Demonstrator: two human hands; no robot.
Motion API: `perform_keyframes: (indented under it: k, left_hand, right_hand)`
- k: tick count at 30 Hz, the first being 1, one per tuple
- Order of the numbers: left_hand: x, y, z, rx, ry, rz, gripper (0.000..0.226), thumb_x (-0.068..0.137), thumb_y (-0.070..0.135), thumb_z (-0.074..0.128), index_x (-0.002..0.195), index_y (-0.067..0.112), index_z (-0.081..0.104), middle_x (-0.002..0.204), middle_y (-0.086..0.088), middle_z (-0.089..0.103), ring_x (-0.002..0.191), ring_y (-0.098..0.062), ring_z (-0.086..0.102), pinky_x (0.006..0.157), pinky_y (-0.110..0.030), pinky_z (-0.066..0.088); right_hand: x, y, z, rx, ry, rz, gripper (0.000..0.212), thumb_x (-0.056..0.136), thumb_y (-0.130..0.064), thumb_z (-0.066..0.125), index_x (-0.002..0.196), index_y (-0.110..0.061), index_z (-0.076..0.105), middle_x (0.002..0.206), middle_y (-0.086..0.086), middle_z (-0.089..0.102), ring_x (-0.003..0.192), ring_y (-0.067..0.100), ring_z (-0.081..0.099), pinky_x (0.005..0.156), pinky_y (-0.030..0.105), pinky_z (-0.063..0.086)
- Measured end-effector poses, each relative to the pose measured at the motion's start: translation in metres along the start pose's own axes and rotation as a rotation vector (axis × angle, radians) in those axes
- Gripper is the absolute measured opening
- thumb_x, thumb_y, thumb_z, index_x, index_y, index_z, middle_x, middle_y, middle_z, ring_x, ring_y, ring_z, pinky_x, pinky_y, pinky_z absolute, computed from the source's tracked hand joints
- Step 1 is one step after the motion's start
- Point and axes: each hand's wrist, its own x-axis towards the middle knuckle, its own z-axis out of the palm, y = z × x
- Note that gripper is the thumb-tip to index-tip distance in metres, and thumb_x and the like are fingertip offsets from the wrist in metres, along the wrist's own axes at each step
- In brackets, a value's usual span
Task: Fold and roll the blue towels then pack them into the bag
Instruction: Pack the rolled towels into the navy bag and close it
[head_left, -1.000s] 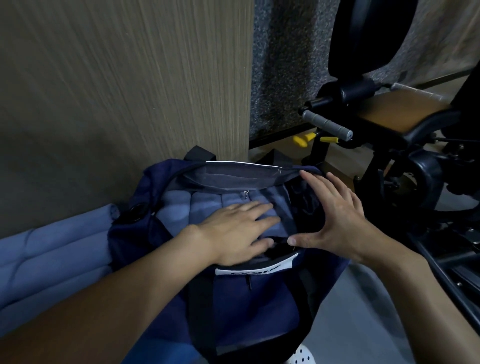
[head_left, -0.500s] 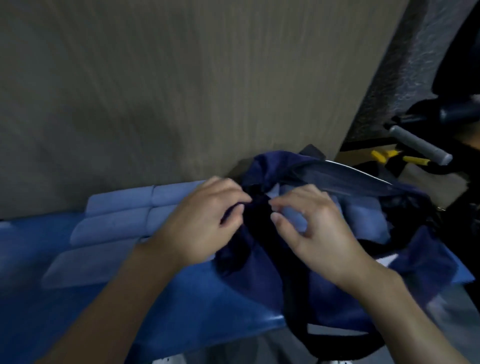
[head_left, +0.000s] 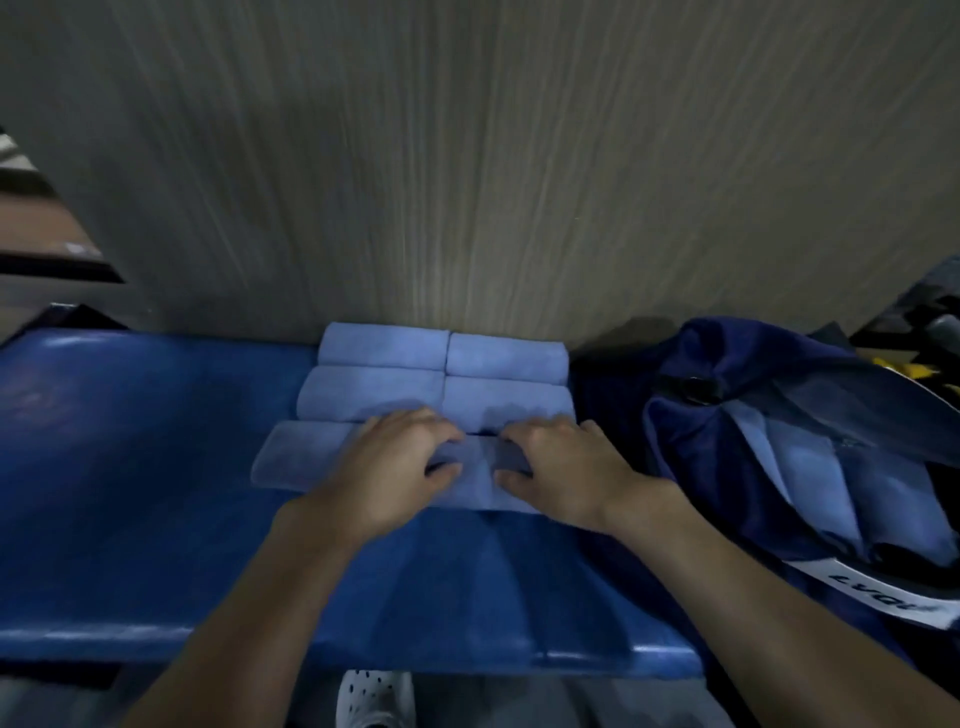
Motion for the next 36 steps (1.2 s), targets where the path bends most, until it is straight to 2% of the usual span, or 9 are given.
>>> perform_keyframes:
  k: [4,9,14,17,19,22,25,30,36]
  left_hand:
    - [-0.005,-0.002,-0.004,-0.015,-0.066,0.039,0.038,0.079,0.049,0.055,0.115,0.037,0.059,0.115,0.016,0.059,0.108,-0.010,0.054,0.094,-0.038,0.044]
    - [-0.008,0.000,-0.005,-0.048,-0.070,0.041,0.033,0.075,0.046,0.061,0.108,0.040,0.058,0.106,0.020,0.058,0.101,-0.006,0.054,0.090,-0.037,0.047]
    - [-0.011,0.016,-0.014,-0.545,0.172,-0.136,0.051,0.086,0.032,0.073,0.132,0.029,0.053,0.127,0.019,0.056,0.115,0.009,0.050,0.097,-0.010,0.041]
    - [-0.008,0.038,-0.029,-0.889,0.343,-0.291,0.067,0.077,0.046,0.078,0.135,0.026,0.050,0.132,0.013,0.055,0.120,0.001,0.052,0.092,-0.012,0.044]
    - [-0.007,0.057,-0.037,-1.116,0.232,-0.270,0.074,0.074,0.056,0.076,0.132,0.016,0.054,0.131,0.002,0.062,0.119,-0.011,0.059,0.101,-0.027,0.048]
    - [-0.006,0.096,-0.039,-1.359,-0.017,-0.077,0.051,0.088,0.044,0.062,0.119,0.003,0.060,0.120,-0.011,0.069,0.112,-0.026,0.066,0.096,-0.040,0.052]
    - [0.000,0.136,-0.040,-1.354,-0.134,0.026,0.048,0.092,0.037,0.054,0.123,0.001,0.061,0.121,-0.016,0.068,0.114,-0.029,0.065,0.093,-0.038,0.054]
    - [0.021,0.196,-0.033,-1.227,-0.091,0.015,0.043,0.086,0.027,0.064,0.121,0.003,0.060,0.114,-0.012,0.071,0.108,-0.027,0.068,0.092,-0.043,0.056]
    - [0.042,0.260,-0.013,-1.147,-0.111,0.041,0.027,0.093,0.016,0.063,0.119,0.011,0.059,0.107,-0.008,0.074,0.101,-0.023,0.071,0.083,-0.039,0.057]
  right_hand:
    - [0.011,-0.001,-0.012,-0.045,-0.227,0.032,0.061,0.077,-0.064,0.063,0.127,-0.033,0.045,0.123,-0.008,0.050,0.117,0.019,0.039,0.091,0.036,0.024]
    - [0.010,-0.011,-0.011,0.164,-0.316,0.047,0.047,0.073,-0.048,0.077,0.101,-0.024,0.049,0.099,-0.008,0.055,0.092,0.010,0.053,0.066,0.021,0.041]
    - [-0.018,-0.009,-0.027,0.480,-0.122,0.148,0.048,0.075,-0.046,0.075,0.107,-0.027,0.046,0.099,-0.011,0.057,0.091,0.007,0.056,0.074,0.027,0.051]
    - [-0.044,-0.011,-0.045,0.779,0.081,0.220,0.046,0.073,-0.039,0.079,0.107,-0.027,0.050,0.099,-0.011,0.062,0.089,0.004,0.061,0.074,0.026,0.055]
    - [-0.064,-0.010,-0.055,1.031,0.262,0.255,0.041,0.075,-0.031,0.080,0.104,-0.024,0.052,0.096,-0.009,0.065,0.080,0.000,0.065,0.063,0.017,0.053]
    - [-0.091,0.000,-0.065,1.354,0.407,0.267,0.039,0.079,-0.027,0.078,0.107,-0.018,0.053,0.094,-0.006,0.070,0.081,0.004,0.070,0.063,0.018,0.053]
    - [-0.112,0.014,-0.067,1.478,0.448,0.259,0.040,0.080,-0.026,0.076,0.110,-0.016,0.052,0.095,-0.009,0.071,0.088,0.011,0.072,0.070,0.027,0.057]
    - [-0.144,0.050,-0.071,1.525,0.565,0.224,0.045,0.076,-0.031,0.074,0.112,-0.020,0.050,0.097,-0.013,0.070,0.091,0.010,0.071,0.071,0.026,0.057]
    - [-0.179,0.101,-0.076,1.449,0.719,0.118,0.082,0.078,-0.025,0.079,0.141,-0.047,0.031,0.125,-0.008,0.060,0.110,0.009,0.064,0.086,0.030,0.057]
